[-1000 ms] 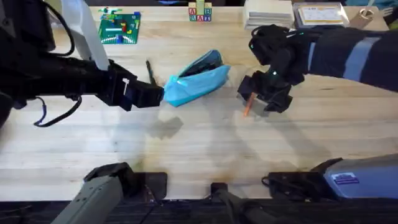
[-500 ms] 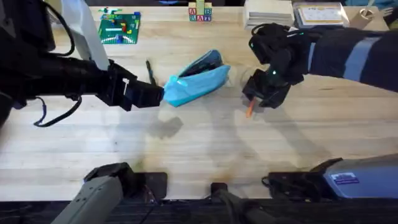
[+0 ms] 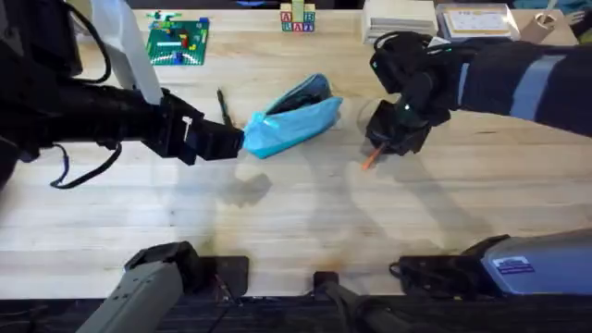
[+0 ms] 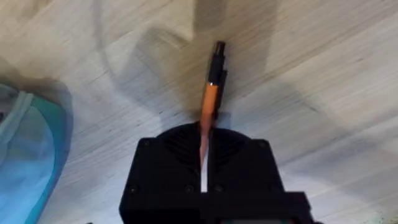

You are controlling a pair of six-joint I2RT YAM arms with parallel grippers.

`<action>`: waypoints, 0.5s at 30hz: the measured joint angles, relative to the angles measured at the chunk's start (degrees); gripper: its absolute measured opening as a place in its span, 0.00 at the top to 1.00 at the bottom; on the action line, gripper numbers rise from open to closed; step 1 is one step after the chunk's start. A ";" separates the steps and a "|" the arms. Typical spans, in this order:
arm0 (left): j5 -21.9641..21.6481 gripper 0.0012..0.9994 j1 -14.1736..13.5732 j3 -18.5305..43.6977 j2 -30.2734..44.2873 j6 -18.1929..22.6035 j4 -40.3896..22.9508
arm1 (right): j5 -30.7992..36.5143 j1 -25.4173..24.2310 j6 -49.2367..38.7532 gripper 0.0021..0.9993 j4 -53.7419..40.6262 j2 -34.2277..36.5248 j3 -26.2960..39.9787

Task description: Unzip the bag, pick up the pens from the table one at a time and place them inside, then zip the bag closed.

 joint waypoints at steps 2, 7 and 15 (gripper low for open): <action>0.00 0.00 0.00 0.00 -0.02 0.00 0.00 | 0.02 0.00 0.00 0.96 0.01 0.01 0.02; 0.00 0.00 0.00 0.00 -0.01 0.00 0.00 | 0.11 0.00 -0.01 0.97 0.01 0.00 0.02; 0.00 0.00 0.00 0.00 0.00 0.00 0.00 | -0.35 0.00 -4.25 0.97 1.50 -0.01 1.28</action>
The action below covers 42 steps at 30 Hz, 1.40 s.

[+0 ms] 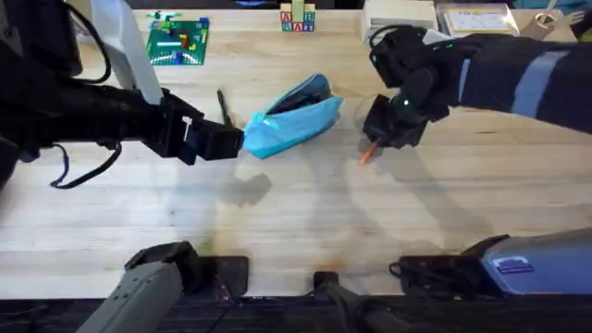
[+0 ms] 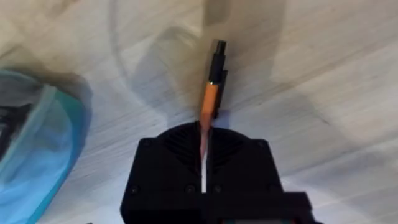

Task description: Unzip the bag, pick up the pens from the table one at a time and place them inside, then zip the bag closed.

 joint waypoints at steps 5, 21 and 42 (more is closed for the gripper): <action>0.00 0.00 0.00 0.00 -0.01 0.00 0.00 | 0.02 0.00 -5.49 0.97 -0.07 -1.96 4.50; -0.97 0.00 0.00 0.00 0.00 0.00 0.00 | 0.04 0.00 -34.24 0.97 -1.22 -8.13 15.22; -1.03 0.00 0.00 0.00 0.00 0.00 0.00 | 0.04 1.54 -80.20 0.97 -1.18 -10.89 15.90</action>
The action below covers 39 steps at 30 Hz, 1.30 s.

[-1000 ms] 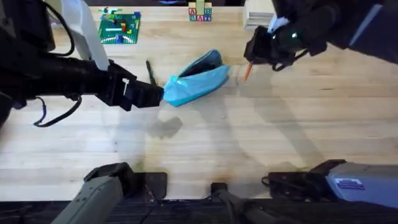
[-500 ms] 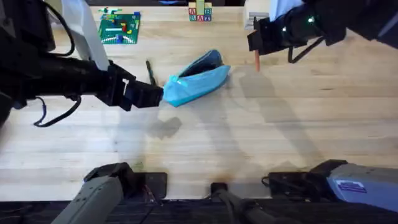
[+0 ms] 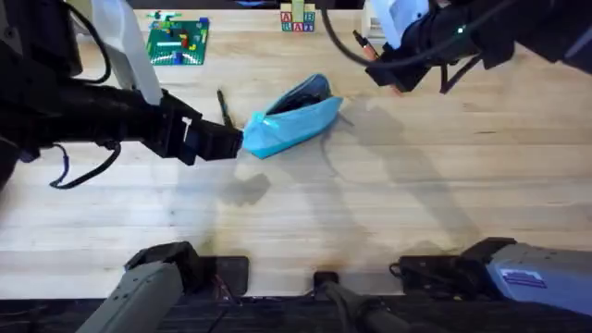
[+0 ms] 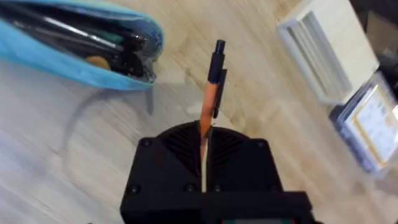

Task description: Unzip the bag, pick up the pens from the table one at a time and place them inside, then zip the bag closed.

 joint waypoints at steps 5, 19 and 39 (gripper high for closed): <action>0.00 0.00 0.00 0.00 0.00 0.00 0.00 | 0.00 1.34 -10.53 0.97 0.00 0.00 0.00; 0.00 0.00 0.00 0.00 0.00 0.00 -0.17 | -11.72 2.18 -34.81 0.97 0.10 0.00 0.00; -0.02 0.00 0.00 0.00 0.00 0.00 -0.20 | -25.19 2.18 -54.50 0.97 7.66 2.51 0.15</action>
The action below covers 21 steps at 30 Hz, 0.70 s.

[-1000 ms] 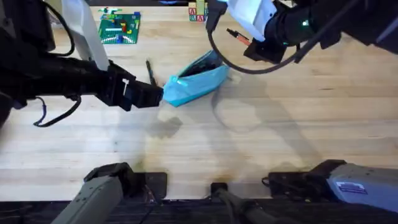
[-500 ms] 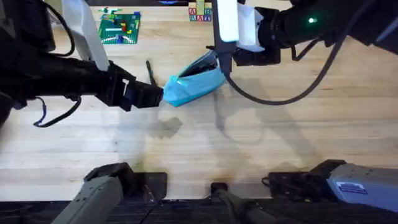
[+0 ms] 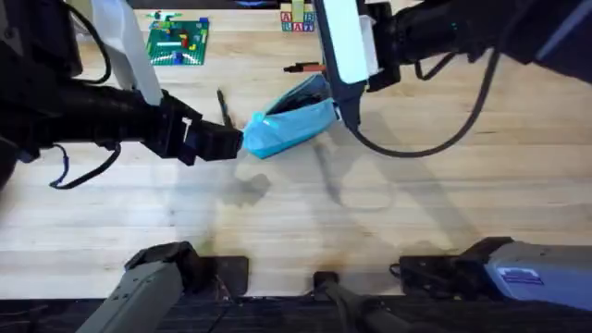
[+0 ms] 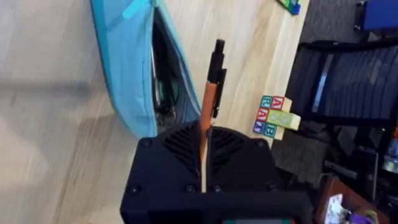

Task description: Unzip the bag, pick up the pens from the table one at a time and place them inside, then zip the bag closed.

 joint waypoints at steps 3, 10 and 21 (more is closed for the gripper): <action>0.00 0.00 0.00 0.00 0.00 0.00 0.00 | -1.48 0.00 -1.29 0.97 0.41 2.35 0.02; 0.00 0.00 0.00 0.00 0.00 0.00 0.00 | -2.99 0.00 -4.01 0.97 0.90 6.29 0.02; 0.00 0.00 0.00 0.00 0.00 0.00 0.00 | -8.20 0.00 -4.89 0.97 5.63 11.13 0.02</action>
